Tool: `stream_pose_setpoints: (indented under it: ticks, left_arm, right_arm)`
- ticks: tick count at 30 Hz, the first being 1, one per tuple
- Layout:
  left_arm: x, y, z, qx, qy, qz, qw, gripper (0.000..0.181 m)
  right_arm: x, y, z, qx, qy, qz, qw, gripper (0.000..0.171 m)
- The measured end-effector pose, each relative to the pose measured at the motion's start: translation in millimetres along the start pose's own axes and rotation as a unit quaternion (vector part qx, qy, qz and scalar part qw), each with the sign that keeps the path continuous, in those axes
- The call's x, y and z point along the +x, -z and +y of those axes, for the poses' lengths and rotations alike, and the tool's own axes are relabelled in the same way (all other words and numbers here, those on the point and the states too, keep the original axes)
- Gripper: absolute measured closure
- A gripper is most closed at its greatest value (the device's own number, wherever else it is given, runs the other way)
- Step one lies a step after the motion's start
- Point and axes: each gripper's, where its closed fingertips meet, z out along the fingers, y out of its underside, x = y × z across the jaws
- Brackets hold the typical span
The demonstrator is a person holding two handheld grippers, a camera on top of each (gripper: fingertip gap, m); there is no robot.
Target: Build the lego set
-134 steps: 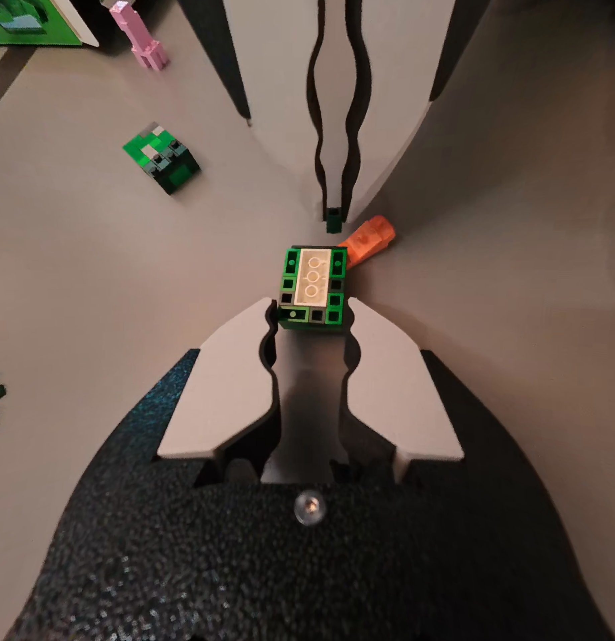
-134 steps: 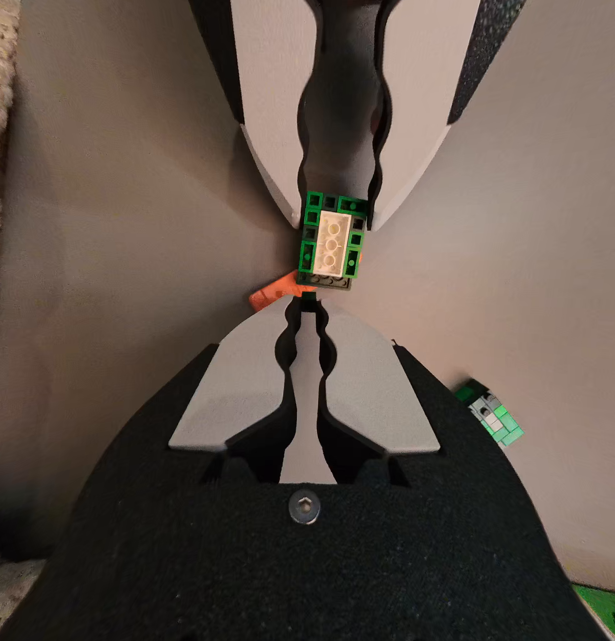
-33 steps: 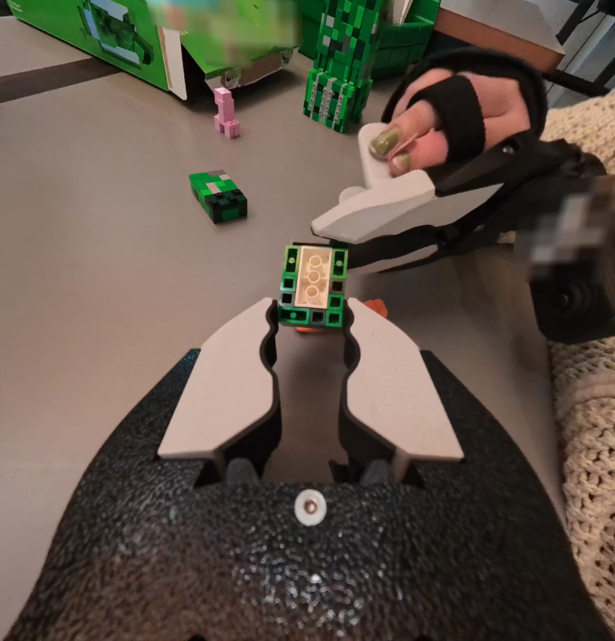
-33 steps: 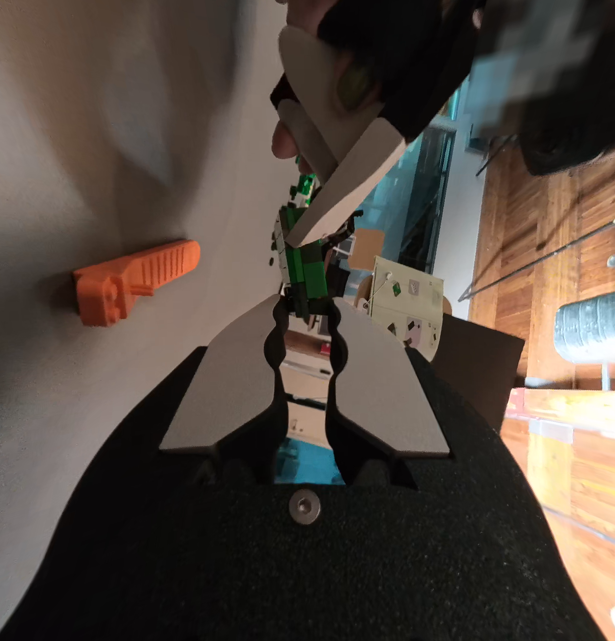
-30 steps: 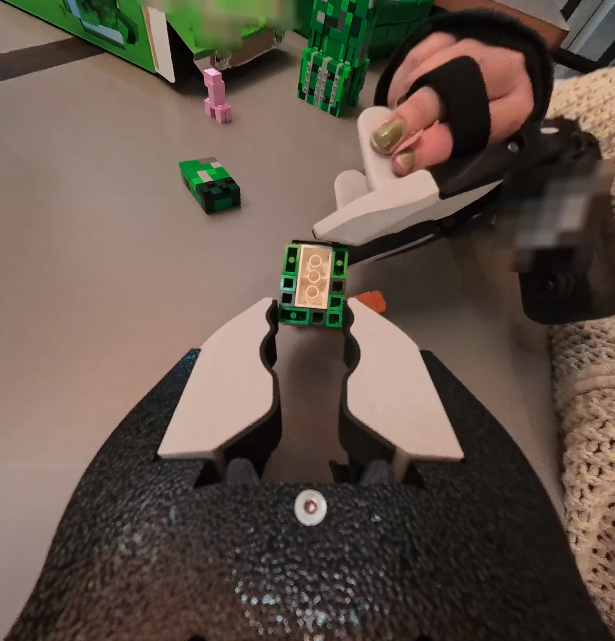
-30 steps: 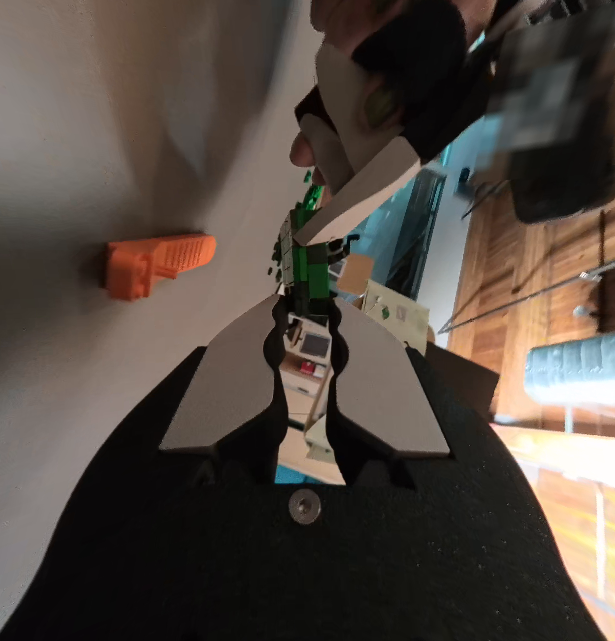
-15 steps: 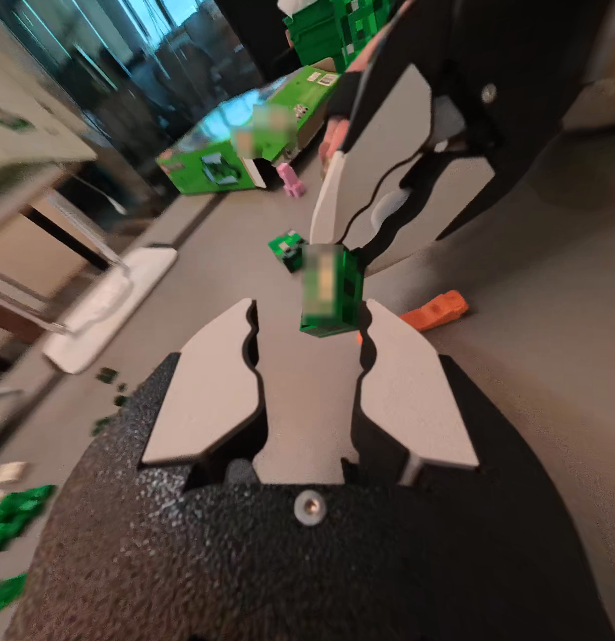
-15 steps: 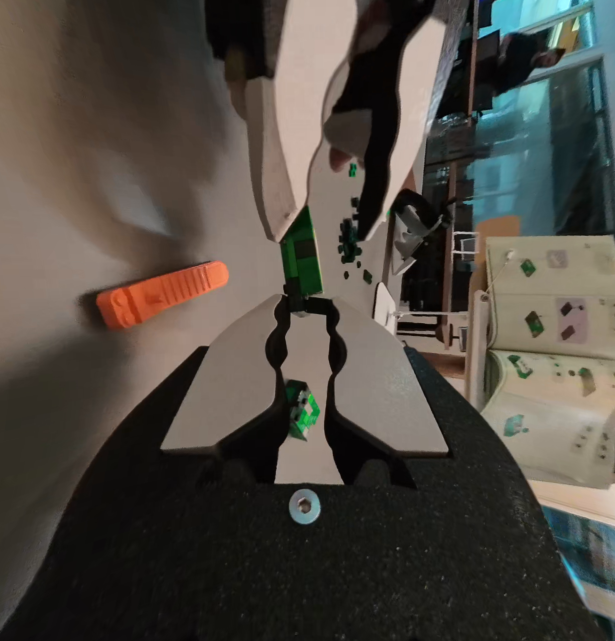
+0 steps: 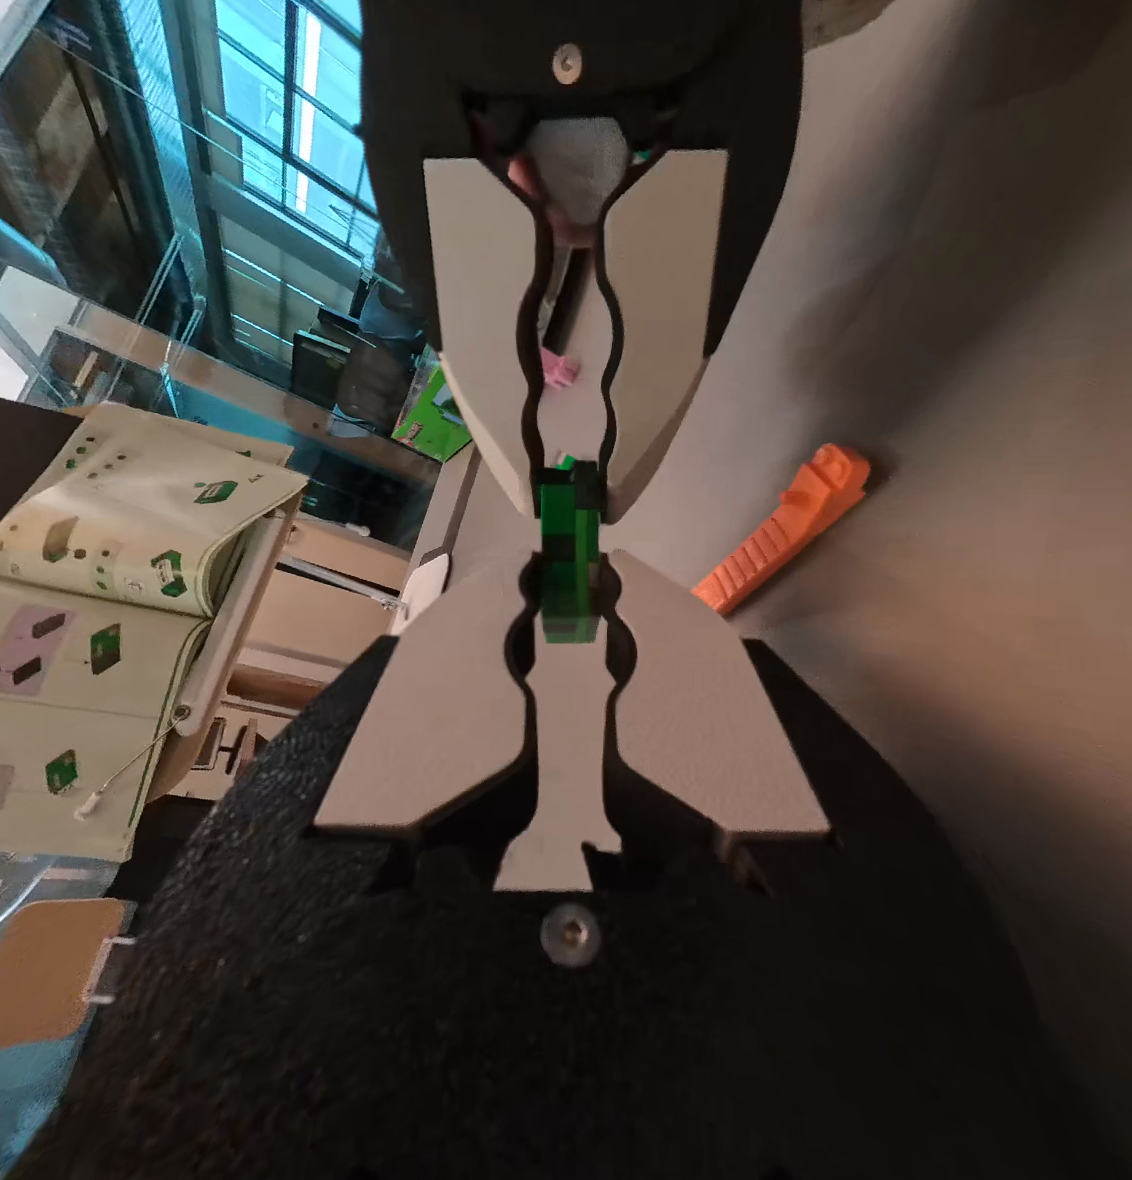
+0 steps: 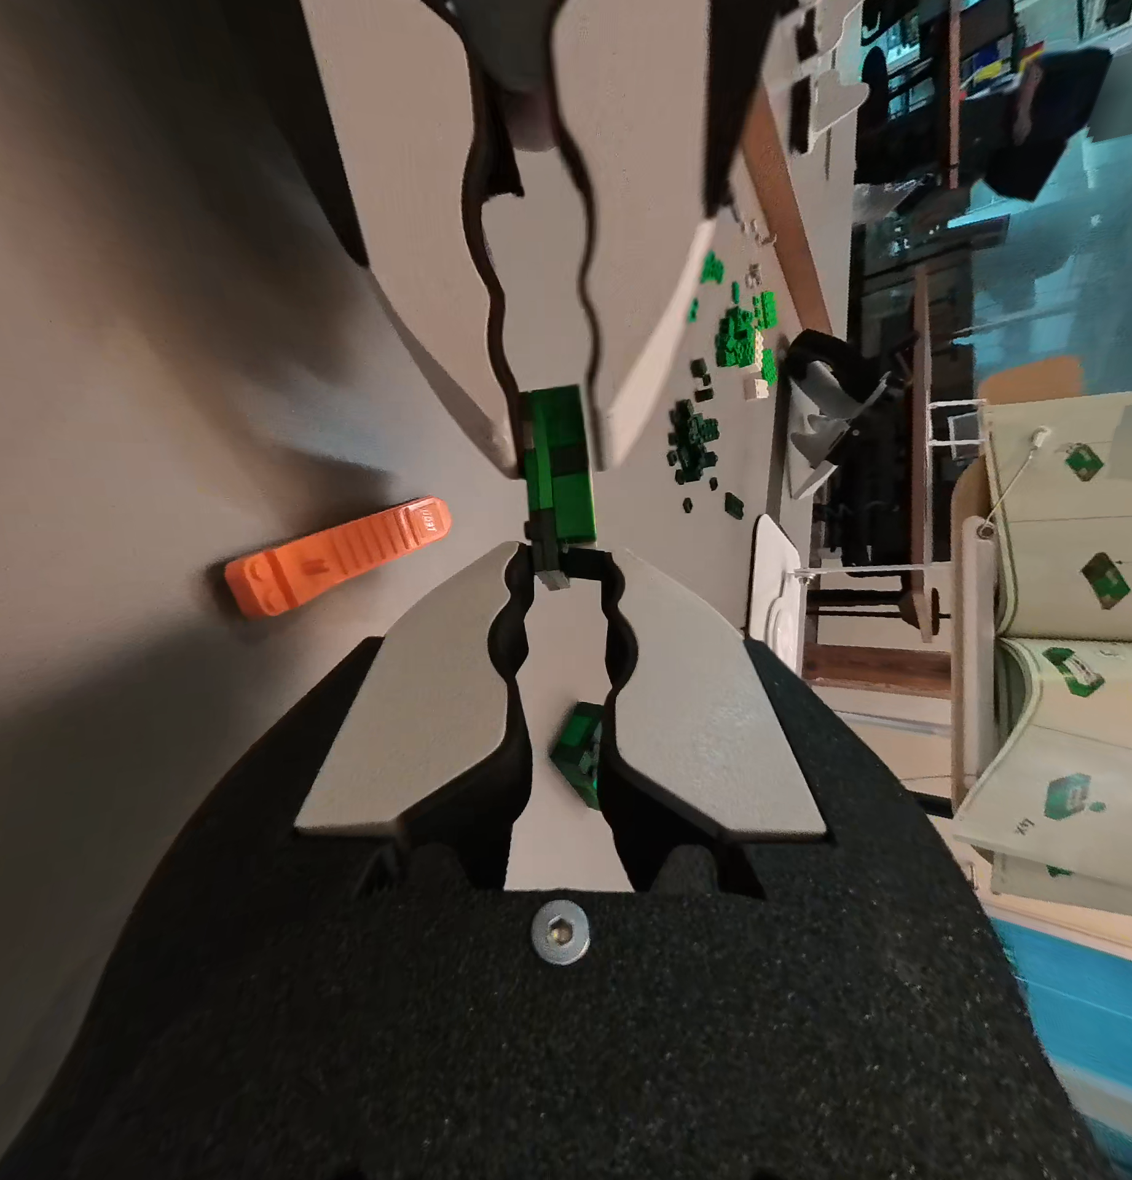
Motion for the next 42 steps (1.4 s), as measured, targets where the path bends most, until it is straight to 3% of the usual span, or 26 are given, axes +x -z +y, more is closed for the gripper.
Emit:
stream_pose_setpoints:
  ticks: [6,26,42]
  left_arm:
    - [2,-1,2,-0.018,0.049,0.028,0.998,0.164]
    - [11,-7,9,-0.058,0.082,0.057,0.993,0.164]
    - [10,-9,17,-0.089,0.102,0.055,0.989,0.164]
  right_arm:
    - [-1,1,0,-0.014,0.031,0.007,0.999,0.15]
    - [-6,1,2,-0.052,0.152,0.034,0.986,0.147]
    - [-5,-6,6,-0.079,0.111,0.034,0.99,0.148]
